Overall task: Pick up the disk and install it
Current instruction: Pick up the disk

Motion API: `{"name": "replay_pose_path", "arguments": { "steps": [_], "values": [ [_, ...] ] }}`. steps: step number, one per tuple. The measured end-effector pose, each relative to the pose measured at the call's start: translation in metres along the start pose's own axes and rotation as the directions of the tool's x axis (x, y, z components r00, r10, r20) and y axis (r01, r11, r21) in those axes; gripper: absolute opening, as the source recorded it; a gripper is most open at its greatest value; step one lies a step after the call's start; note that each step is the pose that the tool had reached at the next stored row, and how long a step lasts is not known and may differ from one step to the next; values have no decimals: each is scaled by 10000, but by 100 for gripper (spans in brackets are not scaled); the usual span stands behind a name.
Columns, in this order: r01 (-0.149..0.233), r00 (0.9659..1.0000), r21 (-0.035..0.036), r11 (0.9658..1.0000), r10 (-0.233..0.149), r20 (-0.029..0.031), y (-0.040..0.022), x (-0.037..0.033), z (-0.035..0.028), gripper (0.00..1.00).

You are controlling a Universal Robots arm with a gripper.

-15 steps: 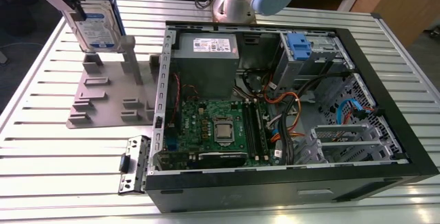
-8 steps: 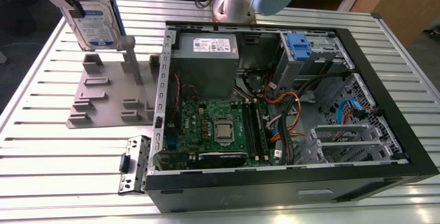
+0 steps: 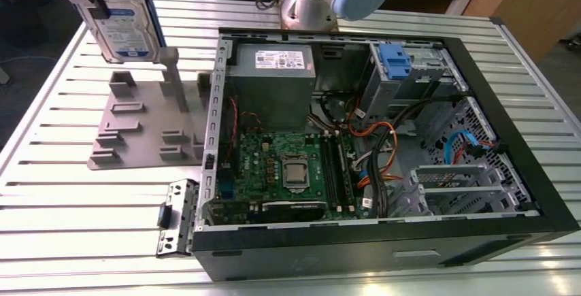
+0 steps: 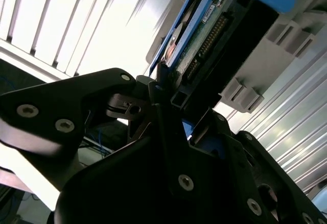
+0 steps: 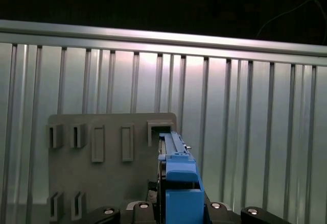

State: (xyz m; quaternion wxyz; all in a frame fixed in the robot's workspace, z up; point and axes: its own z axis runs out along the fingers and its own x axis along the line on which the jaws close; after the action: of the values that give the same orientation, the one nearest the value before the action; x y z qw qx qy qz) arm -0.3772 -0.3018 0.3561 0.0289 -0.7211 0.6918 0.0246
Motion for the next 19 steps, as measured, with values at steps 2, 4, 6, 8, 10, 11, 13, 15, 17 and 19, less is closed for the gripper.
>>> {"name": "replay_pose_path", "arguments": {
  "steps": [2,4,6,8,10,11,13,15,17,19],
  "values": [
    [0,10000,0,10000,0,1,0,-2,-20,36],
    [0,10000,0,10000,0,2,0,-3,-42,36],
    [0,10000,0,10000,0,4,0,-5,-64,36],
    [0,10000,0,10000,0,5,-1,-7,-87,36],
    [0,10000,0,10000,0,5,-1,-9,-111,36],
    [0,10000,0,10000,0,5,-1,-9,-124,36],
    [0,10000,0,10000,0,7,-1,-11,-147,36],
    [0,10000,0,10000,0,9,-1,-13,-171,36],
    [0,10000,0,10000,0,11,-1,-15,-194,36],
    [0,10000,0,10000,0,13,-2,-16,-219,36]
  ]
}}
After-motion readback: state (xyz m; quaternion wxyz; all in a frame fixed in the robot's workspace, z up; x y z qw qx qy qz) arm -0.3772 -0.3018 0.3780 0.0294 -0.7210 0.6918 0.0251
